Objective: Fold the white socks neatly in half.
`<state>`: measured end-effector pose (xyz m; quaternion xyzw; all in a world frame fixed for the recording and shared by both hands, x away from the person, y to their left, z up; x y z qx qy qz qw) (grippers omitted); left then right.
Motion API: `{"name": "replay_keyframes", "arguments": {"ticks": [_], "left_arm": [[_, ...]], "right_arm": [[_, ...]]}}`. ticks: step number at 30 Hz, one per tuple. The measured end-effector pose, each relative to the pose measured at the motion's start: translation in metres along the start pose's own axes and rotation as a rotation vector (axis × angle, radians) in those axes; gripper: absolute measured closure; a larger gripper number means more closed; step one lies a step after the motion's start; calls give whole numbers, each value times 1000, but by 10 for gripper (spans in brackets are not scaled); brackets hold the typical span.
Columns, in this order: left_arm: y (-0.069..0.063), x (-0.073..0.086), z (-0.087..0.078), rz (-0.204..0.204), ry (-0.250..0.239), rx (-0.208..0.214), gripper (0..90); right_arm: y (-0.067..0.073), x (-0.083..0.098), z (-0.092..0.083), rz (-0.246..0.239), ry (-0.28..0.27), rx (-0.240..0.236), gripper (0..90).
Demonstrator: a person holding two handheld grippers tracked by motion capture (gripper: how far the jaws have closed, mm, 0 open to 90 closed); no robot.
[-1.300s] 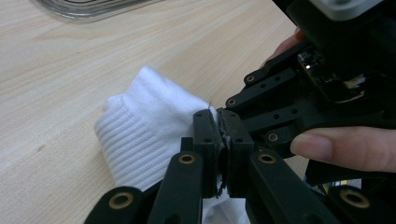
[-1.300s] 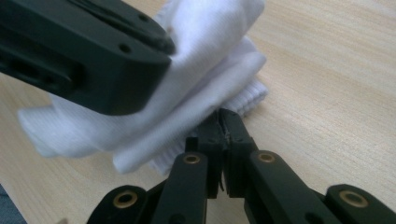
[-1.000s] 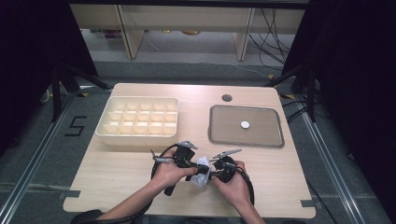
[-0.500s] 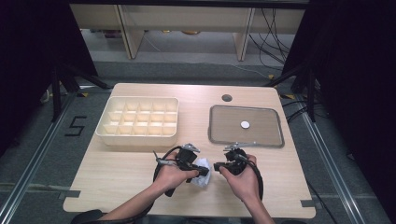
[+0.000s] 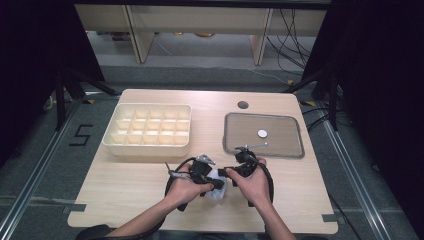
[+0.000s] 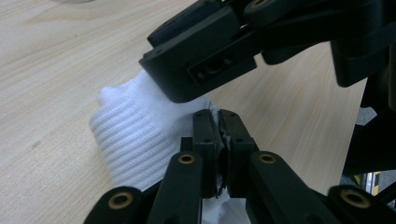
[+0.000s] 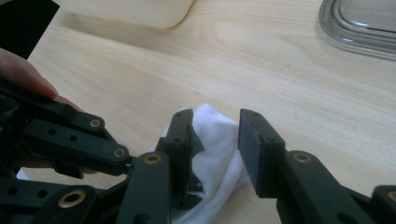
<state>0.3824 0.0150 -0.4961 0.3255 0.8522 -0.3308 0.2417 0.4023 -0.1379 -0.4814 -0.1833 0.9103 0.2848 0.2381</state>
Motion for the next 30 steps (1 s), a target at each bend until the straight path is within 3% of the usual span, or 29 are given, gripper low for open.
{"name": "replay_keyframes", "arguments": {"ticks": [1, 4, 7, 8, 9, 15, 20, 23, 30], "left_arm": [[-1, 0, -1, 4, 8, -20, 858], [-1, 0, -1, 12, 22, -23, 858], [-1, 1, 0, 18, 6, 1, 857], [-2, 1, 0, 15, -4, -9, 856], [-2, 1, 0, 19, -1, -6, 854], [-10, 0, -13, 63, -46, -24, 810], [-16, 5, -19, 42, -51, 13, 810], [-19, 9, -17, 38, -44, 32, 814], [-23, 12, -9, 40, -35, 31, 825]], "right_arm": [[0, 0, 0, 0, 0, 0, 672], [-1, 1, 3, -19, 14, -2, 745], [-2, 1, 4, -9, 21, -15, 823], [-2, 1, 4, -13, 16, -3, 839], [-3, 2, 4, -16, 21, -20, 844], [-5, 3, 4, 1, 12, -6, 851], [-6, 4, 4, 8, 13, -19, 851], [-9, 5, 4, 0, 8, 1, 851], [-10, 6, 3, 1, 12, -2, 851]]}}
Point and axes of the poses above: each handheld gripper's, and its own axes: z roughly forward along the jaws, x roughly out of its underside, y roughly to its left, the point moved 2 cm from there along z, roughly forward along the jaws, and after that the axes turned 2 degrees about -z, right-handed, at the moved point
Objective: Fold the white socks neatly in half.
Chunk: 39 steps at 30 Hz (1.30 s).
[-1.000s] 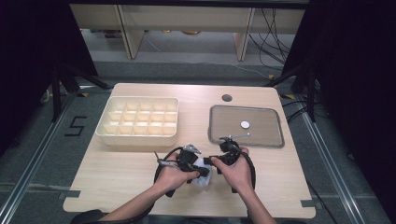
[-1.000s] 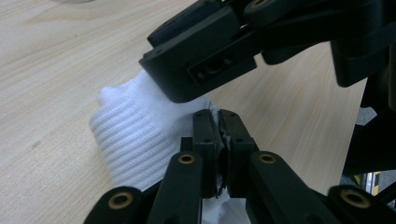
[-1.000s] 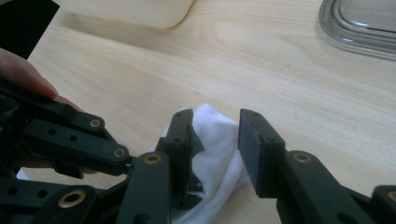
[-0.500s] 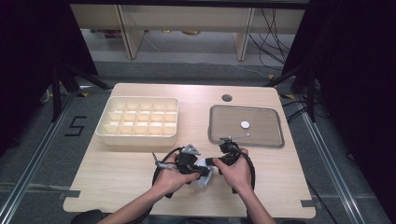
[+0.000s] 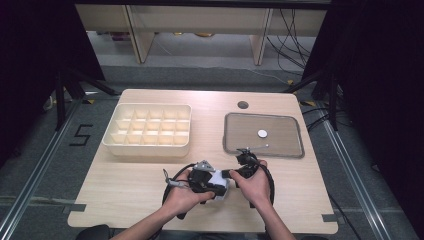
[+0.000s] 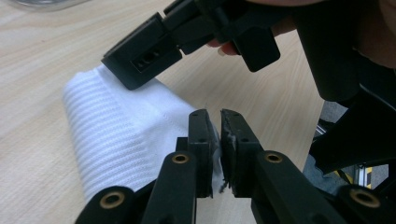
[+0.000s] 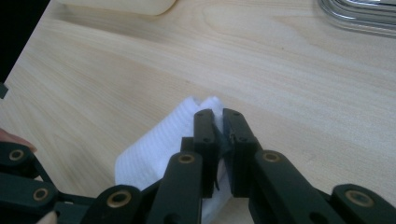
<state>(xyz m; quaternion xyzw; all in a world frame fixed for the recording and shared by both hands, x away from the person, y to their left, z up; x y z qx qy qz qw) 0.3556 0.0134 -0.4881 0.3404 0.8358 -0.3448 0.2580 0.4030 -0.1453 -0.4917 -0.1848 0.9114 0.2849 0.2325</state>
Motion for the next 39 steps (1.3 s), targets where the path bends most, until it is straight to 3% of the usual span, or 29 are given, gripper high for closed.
{"name": "replay_keyframes", "arguments": {"ticks": [3, 6, 7, 16, 19, 28, 35, 39], "left_arm": [[0, 3, 4, 1, 12, 3, 841], [0, 4, 7, 9, 23, -3, 851], [0, 6, 8, 17, 30, -13, 857], [-2, 9, 12, 52, 48, -37, 871], [-2, 10, 14, 63, 58, -37, 872], [-2, 12, 16, 70, 56, -44, 872], [-3, 12, 16, 98, 64, -53, 871], [-3, 12, 16, 85, 55, -44, 863]], "right_arm": [[-1, 2, 0, 13, 6, 18, 851], [-1, 2, 1, 17, 8, 6, 851], [-2, 2, 2, -5, 6, 25, 851], [0, 3, 4, 1, 16, 25, 852], [0, 3, 4, -22, 19, 39, 852], [-1, 4, 6, -30, 20, 43, 852], [1, 4, 6, -23, 25, 42, 851], [1, 4, 7, -32, 11, 57, 851]]}}
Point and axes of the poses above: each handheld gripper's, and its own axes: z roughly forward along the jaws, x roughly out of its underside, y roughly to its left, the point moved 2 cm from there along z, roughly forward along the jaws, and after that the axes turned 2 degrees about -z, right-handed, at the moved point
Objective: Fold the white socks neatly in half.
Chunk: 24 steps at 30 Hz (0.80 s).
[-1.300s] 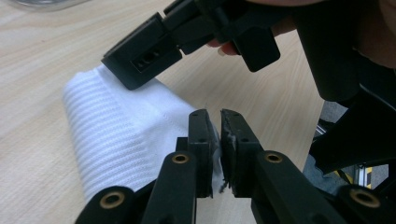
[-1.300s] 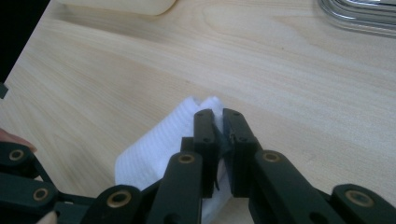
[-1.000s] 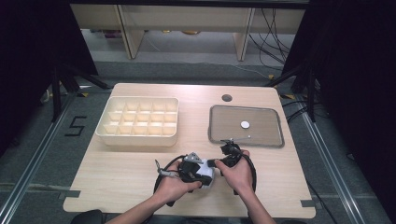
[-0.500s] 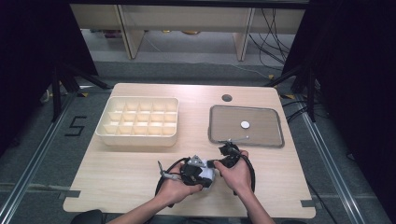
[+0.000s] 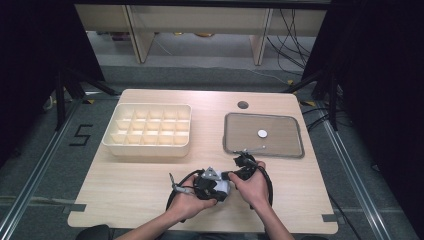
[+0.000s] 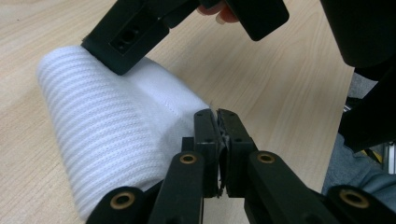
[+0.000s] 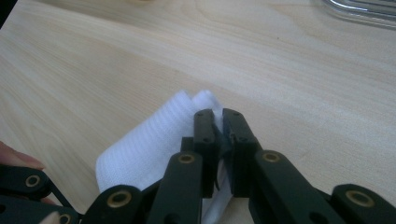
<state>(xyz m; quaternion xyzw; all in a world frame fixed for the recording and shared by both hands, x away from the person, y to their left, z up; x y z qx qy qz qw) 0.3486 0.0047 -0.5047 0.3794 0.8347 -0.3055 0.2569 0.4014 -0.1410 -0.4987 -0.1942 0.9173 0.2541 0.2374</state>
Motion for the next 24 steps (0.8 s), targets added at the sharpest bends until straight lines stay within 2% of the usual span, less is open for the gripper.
{"name": "replay_keyframes", "arguments": {"ticks": [3, 4, 5, 6, 7, 8, 9, 10, 11, 12, 13, 14, 16, 17, 18, 20, 21, 22, 24], "left_arm": [[1, -2, -4, -9, -10, 10, 843], [0, -3, -6, -17, -16, 22, 815], [0, -5, -10, -38, -29, 31, 773], [1, -8, -17, -40, -44, 31, 740], [2, -9, -21, -36, -55, 27, 707], [3, -12, -27, -34, -75, 11, 687], [9, -17, -38, -45, -103, -10, 630], [9, -17, -38, -45, -103, -10, 604], [14, -20, -44, -62, -123, -25, 604], [19, -22, -48, -74, -128, -44, 562], [23, -23, -50, -85, -125, -53, 538], [28, -24, -51, -96, -118, -67, 522], [39, -24, -49, -118, -102, -83, 495], [43, -23, -47, -127, -78, -86, 482], [47, -22, -45, -144, -58, -84, 477], [53, -20, -39, -176, -26, -59, 464], [54, -19, -38, -187, 0, -65, 461], [56, -18, -34, -207, -1, -46, 454], [59, -17, -31, -234, 13, -37, 451]], "right_arm": [[0, 0, -1, -14, 6, -2, 851], [-1, 0, -1, -20, 12, -18, 850], [1, 1, -1, -7, 9, -13, 850], [2, 1, -2, -1, 9, -1, 850], [0, 1, -2, -17, 6, 4, 850], [3, 2, -2, 11, 9, -1, 850], [-1, 2, -2, -21, 12, 3, 850], [-1, 2, -2, -21, 12, 3, 850], [0, 2, -2, -2, 12, -2, 850], [0, 2, -2, -2, 13, -1, 849], [4, 3, -3, 38, 24, -8, 849], [-1, 2, -2, -15, 15, 10, 850], [-1, 2, -2, -15, 14, 10, 849], [-1, 2, -2, -14, 15, 10, 849], [3, 3, -3, 40, 22, -10, 849], [-1, 2, -2, -13, 8, 8, 849], [-2, 2, -2, -24, 6, 0, 849], [-1, 2, -2, -22, 11, 5, 849], [-1, 2, -2, -24, 9, 3, 849]]}}
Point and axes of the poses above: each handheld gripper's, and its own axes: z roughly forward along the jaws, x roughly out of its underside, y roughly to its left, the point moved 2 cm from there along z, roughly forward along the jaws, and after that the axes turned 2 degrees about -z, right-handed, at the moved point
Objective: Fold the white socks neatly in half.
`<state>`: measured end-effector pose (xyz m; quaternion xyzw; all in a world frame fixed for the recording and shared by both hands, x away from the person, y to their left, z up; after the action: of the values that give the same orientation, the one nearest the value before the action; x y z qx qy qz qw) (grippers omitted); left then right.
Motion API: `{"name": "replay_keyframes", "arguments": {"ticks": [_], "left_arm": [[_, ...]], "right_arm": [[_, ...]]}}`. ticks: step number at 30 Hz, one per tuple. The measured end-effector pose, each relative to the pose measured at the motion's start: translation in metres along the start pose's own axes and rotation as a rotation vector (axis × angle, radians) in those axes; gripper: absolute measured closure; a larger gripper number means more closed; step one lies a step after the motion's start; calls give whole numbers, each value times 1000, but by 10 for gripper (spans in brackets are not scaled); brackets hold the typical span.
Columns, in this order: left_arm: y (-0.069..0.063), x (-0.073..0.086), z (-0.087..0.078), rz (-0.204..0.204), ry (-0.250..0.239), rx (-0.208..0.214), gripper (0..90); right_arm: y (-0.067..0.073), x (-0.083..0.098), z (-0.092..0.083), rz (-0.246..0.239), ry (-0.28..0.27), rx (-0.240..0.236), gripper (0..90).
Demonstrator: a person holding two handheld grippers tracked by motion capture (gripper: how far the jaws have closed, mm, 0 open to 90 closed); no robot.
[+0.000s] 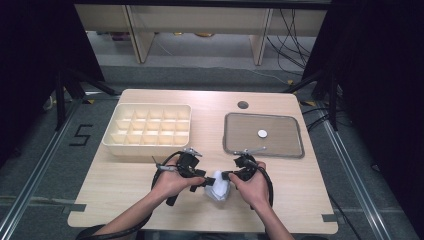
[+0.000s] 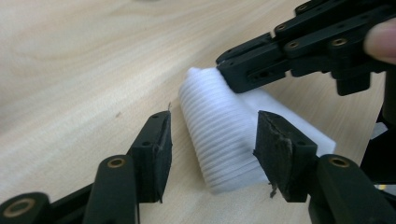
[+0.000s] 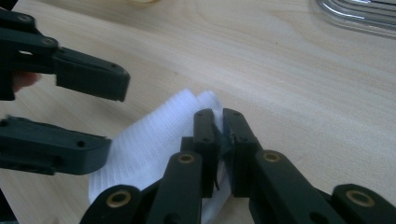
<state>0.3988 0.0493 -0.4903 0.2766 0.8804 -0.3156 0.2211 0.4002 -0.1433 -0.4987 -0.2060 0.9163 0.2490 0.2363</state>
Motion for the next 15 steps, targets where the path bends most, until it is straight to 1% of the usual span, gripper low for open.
{"name": "replay_keyframes", "arguments": {"ticks": [1, 2, 3, 4, 5, 6, 7, 8, 11, 14, 15], "left_arm": [[0, 0, 1, -16, 4, -1, 449], [1, -1, 3, -29, 11, 13, 446], [1, -1, 4, -41, 17, 13, 445], [2, -2, 6, -50, 20, 26, 441], [2, -2, 6, -56, 27, 25, 440], [4, -2, 6, -43, 53, 32, 440], [3, -3, 8, -60, 47, 40, 441], [2, -3, 9, -87, 38, 50, 441], [0, -3, 12, -118, 56, 70, 441], [-2, -3, 15, -135, 74, 83, 442], [-1, -3, 16, -127, 82, 81, 441]], "right_arm": [[0, 0, 0, 1, 0, 0, 849], [0, 0, 0, 0, 0, 0, 849], [0, 0, 0, -3, -4, -3, 849], [0, 0, 0, -3, -5, -2, 849], [2, 1, 0, 15, -5, -7, 849], [1, 1, 0, 5, 0, 6, 849], [1, 1, -1, 8, 5, 8, 849], [1, 1, 0, 12, 3, 8, 849], [1, 1, 0, 10, -3, 5, 849], [1, 1, 0, 13, 0, 6, 849], [1, 1, 0, 7, -1, 4, 849]]}}
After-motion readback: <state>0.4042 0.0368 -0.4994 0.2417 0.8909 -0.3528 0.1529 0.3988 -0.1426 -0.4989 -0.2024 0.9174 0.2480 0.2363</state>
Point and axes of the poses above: each handheld gripper's, and its own axes: z roughly forward along the jaws, x roughly out of its underside, y roughly to its left, the point moved 2 cm from there along z, roughly forward along the jaws, and after that the axes turned 2 degrees about -z, right-handed, at the moved point
